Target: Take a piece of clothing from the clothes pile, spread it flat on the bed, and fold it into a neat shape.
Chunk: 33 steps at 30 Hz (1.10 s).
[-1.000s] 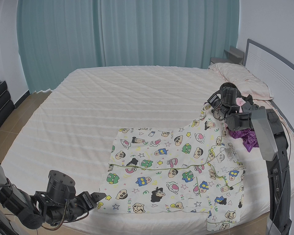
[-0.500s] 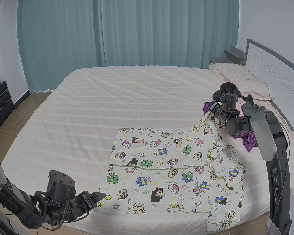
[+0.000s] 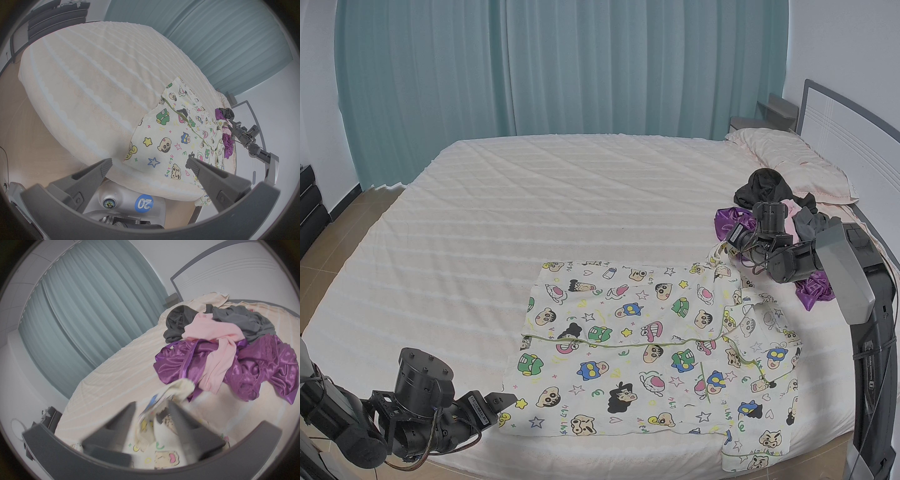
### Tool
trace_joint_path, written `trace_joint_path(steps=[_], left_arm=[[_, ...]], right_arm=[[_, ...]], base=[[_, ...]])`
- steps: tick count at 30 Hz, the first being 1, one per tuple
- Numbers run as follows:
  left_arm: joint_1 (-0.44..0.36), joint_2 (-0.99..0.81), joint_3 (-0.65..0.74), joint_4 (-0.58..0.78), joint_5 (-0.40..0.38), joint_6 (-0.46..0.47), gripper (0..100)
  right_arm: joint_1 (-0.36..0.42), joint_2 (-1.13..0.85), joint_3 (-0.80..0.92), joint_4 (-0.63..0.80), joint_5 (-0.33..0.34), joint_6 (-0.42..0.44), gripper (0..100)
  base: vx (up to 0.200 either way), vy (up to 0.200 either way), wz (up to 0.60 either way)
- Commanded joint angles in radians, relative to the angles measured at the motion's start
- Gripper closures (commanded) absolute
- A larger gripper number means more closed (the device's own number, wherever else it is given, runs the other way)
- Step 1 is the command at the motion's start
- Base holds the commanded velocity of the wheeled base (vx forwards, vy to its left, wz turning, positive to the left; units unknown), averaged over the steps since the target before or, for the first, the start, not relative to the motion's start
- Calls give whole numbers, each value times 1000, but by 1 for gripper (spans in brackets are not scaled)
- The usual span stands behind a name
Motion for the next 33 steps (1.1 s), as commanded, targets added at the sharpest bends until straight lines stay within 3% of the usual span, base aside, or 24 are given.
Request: trace_joint_path(steps=[1,3,4,5,7,11,14,21,26,33], left_arm=[[0,-1,0,0,0,0,0],[0,-1,0,0,0,0,0],[-3,-1,0,0,0,0,0],[-6,-1,0,0,0,-2,0],[-8,-2,0,0,0,-2,0],[-14,-2,0,0,0,-3,0],[-19,-2,0,-2,0,-13,0],[-20,-2,0,0,2,-14,0],[-22,-2,0,0,2,-14,0],[-29,-2,5,0,2,-14,0]], right_arm=[[-2,-61,79,-41,49,6,0],[-8,-75,80,-57,68,21,0],[-18,-80,72,-72,68,50,0],[-27,-86,59,-95,66,142,0],[-33,-97,63,-89,69,176,0],[-39,-104,123,-63,80,180,0],[-5,-91,174,-50,132,180,0],[70,-51,141,-46,124,180,0],[93,-3,71,6,111,180,0],[88,72,-90,101,31,176,0]], base=[[0,0,0],[0,0,0],[0,0,0],[0,0,0],[0,0,0],[0,0,0],[0,0,0],[0,0,0],[0,0,0],[0,0,0]])
